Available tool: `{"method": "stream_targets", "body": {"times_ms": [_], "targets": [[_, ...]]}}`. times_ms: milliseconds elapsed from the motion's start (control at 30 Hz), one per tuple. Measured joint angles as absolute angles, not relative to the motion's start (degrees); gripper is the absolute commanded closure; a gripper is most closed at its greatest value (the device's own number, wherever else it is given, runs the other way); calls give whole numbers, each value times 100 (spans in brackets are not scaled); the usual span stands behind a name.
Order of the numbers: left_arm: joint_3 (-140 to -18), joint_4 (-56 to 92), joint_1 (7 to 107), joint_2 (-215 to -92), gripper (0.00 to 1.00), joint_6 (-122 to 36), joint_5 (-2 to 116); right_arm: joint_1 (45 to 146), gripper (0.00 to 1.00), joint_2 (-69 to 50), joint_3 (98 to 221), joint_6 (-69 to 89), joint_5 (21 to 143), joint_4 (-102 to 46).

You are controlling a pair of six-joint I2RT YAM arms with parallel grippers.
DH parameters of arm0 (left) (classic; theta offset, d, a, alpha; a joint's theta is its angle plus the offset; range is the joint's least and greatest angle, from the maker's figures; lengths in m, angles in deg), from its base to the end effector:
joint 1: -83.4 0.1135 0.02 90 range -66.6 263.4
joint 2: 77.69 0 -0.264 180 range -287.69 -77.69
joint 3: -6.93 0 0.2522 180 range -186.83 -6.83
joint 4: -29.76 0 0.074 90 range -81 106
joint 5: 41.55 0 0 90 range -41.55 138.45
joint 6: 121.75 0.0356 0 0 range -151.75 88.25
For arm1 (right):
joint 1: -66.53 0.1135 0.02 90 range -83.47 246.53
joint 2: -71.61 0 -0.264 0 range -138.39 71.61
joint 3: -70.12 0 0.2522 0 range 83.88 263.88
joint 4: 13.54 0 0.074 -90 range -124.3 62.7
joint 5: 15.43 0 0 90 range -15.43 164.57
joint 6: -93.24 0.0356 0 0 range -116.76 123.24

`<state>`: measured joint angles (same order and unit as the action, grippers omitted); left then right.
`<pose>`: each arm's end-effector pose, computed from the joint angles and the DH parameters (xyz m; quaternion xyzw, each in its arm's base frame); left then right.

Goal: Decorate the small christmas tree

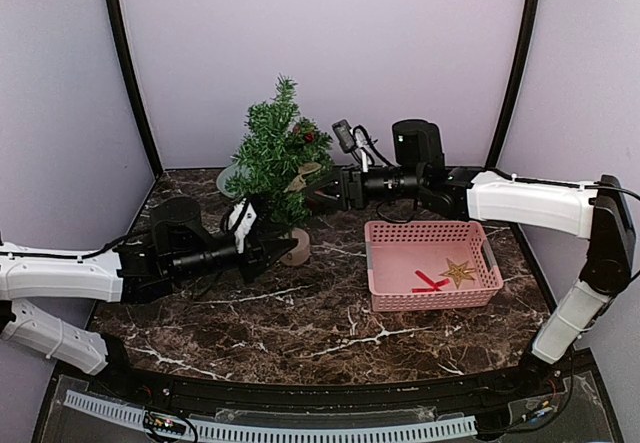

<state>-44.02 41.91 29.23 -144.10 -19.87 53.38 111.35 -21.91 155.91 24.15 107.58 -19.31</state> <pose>0.1536 -0.2180 0.2819 0.4207 0.5931 -0.2765 0.6283 0.2609 0.2866 0.3188 -0.3280 0.7002 0.5095 0.3775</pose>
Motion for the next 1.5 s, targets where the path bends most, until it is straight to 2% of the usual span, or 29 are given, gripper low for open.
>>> {"method": "stream_targets", "body": {"times_ms": [300,767,1033,1300,1500], "targets": [[-4577,4381,2875,-15090,73,-1996,5144,11135,37,-2121,15552,2457,10778,-1909],[-4677,4512,2875,-15225,74,-2022,4766,11135,38,-1734,15196,2433,10745,-1879],[-4647,4401,2875,-14935,69,-2070,4853,11115,38,-1275,15058,2323,10524,-2084],[-4102,4228,3056,-13641,70,-2864,4803,10842,43,-479,14374,2483,10201,-2305],[-3578,4055,4422,-13092,70,-4147,4608,10814,54,-405,13779,2922,9991,-2261]]}}
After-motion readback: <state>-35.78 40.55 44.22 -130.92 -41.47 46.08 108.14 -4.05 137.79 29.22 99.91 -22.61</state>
